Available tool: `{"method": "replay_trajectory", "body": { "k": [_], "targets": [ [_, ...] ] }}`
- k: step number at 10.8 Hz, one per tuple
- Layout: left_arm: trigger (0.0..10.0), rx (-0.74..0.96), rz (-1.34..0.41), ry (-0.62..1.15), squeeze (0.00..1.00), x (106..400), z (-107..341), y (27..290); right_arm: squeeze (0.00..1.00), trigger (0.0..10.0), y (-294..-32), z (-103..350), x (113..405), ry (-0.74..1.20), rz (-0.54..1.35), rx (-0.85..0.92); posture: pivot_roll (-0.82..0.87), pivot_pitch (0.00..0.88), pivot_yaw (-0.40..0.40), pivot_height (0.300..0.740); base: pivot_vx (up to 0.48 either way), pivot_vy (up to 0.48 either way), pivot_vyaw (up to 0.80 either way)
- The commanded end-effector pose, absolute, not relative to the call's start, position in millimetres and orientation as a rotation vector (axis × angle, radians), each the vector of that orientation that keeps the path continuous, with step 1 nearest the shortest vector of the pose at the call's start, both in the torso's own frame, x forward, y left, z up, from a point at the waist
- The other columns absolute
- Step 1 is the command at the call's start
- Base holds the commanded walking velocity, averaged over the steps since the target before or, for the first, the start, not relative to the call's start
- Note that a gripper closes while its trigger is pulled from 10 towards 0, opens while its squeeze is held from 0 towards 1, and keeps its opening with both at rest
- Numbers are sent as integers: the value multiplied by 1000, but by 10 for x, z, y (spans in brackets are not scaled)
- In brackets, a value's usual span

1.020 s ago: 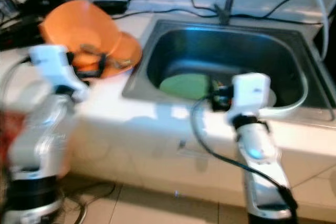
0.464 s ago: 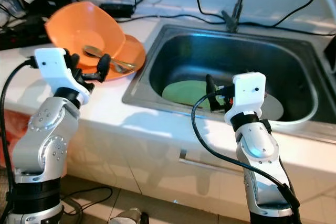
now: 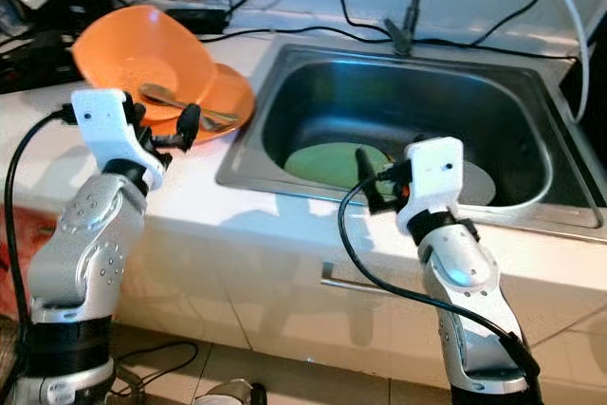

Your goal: Kitchen organization

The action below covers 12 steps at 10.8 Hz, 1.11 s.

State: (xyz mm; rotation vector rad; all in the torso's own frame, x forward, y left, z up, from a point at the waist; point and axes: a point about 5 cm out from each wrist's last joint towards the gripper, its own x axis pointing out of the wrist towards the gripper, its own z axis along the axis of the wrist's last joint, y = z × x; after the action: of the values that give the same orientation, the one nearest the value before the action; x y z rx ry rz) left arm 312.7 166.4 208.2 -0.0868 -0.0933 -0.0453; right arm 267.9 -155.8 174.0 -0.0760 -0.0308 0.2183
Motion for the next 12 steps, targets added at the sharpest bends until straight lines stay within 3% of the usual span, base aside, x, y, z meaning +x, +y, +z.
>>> {"method": "replay_trajectory", "body": {
  "k": [1, 6, 9, 12],
  "targets": [
    [10000, -72, -33, -114, 0, 3148, 2130, 1652, 0, 10000, -1530, 1742, 2663, -18, 242, -69, 103, 77, 30, 740, 0, 0, 0],
    [10000, -78, -32, -147, 0, 3178, 2175, 1655, 0, 10000, -1450, 1740, 2613, -17, 275, -61, 79, 94, 9, 740, 0, 0, 0],
    [10000, -40, 29, -151, 0, 3199, 2220, 1821, 0, 10000, -1439, 1690, 2659, -7, 296, -50, 135, 70, 35, 740, 0, 0, 0],
    [10000, -23, 4, -171, 0, 3223, 2312, 1798, 0, 10000, -1393, 1711, 2720, -29, 303, -38, 163, 79, 43, 740, 0, 0, 0]
  ]
}}
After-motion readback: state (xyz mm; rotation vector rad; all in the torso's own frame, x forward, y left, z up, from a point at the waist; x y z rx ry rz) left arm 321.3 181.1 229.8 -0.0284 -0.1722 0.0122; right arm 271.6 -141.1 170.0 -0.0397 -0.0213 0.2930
